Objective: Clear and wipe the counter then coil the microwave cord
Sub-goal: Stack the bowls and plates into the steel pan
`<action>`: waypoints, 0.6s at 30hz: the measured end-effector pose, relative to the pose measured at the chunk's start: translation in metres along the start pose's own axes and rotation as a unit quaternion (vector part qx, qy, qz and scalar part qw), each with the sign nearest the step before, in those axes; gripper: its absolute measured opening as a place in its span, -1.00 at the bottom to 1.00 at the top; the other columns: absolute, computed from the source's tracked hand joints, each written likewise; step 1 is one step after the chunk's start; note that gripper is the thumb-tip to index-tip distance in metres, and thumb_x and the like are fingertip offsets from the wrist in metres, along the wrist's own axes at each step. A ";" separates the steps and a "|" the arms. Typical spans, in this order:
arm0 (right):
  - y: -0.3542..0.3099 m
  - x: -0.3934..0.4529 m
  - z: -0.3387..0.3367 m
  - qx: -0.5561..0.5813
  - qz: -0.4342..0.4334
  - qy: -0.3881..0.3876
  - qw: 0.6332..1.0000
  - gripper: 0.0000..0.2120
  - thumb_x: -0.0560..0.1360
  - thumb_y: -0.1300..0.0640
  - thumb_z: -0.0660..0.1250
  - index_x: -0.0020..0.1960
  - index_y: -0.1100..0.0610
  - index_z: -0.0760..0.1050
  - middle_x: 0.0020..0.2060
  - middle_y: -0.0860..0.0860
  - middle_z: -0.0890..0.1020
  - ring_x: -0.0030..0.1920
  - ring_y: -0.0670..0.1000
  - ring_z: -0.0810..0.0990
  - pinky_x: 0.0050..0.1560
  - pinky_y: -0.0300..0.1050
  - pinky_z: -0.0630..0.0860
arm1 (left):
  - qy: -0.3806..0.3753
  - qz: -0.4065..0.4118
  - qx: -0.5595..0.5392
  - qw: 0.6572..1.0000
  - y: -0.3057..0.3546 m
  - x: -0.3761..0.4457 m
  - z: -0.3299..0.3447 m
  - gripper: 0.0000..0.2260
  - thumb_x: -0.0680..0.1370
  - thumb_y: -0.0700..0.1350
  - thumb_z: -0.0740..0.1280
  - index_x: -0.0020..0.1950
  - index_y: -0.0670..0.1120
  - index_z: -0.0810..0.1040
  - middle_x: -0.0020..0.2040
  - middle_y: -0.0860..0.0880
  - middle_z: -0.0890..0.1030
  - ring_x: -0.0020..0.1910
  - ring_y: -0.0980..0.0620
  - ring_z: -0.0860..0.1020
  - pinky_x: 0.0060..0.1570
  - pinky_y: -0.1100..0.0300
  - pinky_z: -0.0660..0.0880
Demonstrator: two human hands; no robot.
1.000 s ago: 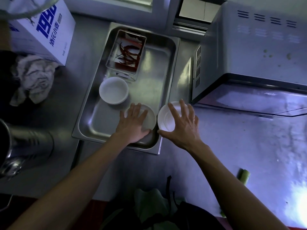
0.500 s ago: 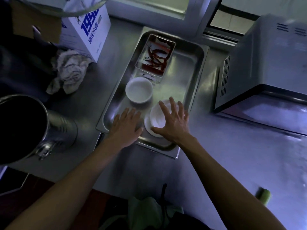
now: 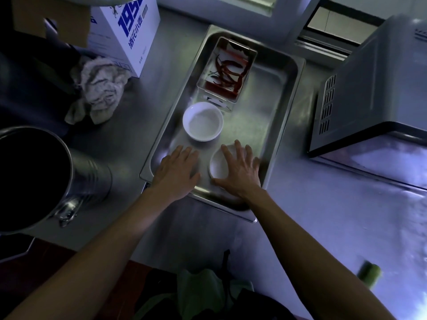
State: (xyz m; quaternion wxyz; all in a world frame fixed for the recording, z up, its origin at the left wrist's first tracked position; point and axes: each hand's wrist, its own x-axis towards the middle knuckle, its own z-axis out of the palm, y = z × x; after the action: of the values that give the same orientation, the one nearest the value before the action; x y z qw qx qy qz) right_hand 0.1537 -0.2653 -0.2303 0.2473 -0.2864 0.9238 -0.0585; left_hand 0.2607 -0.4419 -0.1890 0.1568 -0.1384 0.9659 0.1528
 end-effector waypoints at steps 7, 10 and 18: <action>-0.003 0.001 0.009 -0.012 0.006 -0.008 1.000 0.05 0.35 -0.44 0.35 0.59 -0.17 -0.18 0.61 0.02 -0.27 0.58 0.27 -0.28 0.50 0.43 -0.12 | 0.000 0.000 0.010 1.000 -0.005 0.000 0.000 -0.45 0.58 0.10 0.26 0.53 -0.05 0.24 0.53 -0.05 0.28 0.54 -0.11 0.17 0.39 -0.15 0.23; -0.004 0.001 0.007 -0.014 0.005 -0.002 1.000 0.03 0.36 -0.45 0.33 0.60 -0.16 -0.17 0.61 0.02 -0.26 0.58 0.26 -0.28 0.50 0.42 -0.14 | 0.005 0.005 0.008 1.000 -0.004 -0.001 -0.003 -0.43 0.58 0.10 0.25 0.54 -0.05 0.21 0.52 -0.04 0.28 0.54 -0.10 0.16 0.41 -0.13 0.23; -0.006 -0.019 -0.008 -0.005 -0.010 0.035 0.999 -0.23 0.51 -0.33 0.23 0.59 -0.07 0.06 0.62 0.06 -0.01 0.61 0.16 -0.09 0.55 0.29 -0.01 | 0.012 0.002 0.000 1.000 0.006 -0.015 -0.008 -0.43 0.60 0.11 0.24 0.55 -0.04 0.19 0.53 -0.02 0.27 0.55 -0.10 0.14 0.41 -0.11 0.24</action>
State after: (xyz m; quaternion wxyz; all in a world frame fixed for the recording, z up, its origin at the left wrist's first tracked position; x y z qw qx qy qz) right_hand 0.1665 -0.2598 -0.2141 0.2129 -0.2950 0.9291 -0.0663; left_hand 0.2703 -0.4361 -0.1754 0.1449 -0.1381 0.9679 0.1519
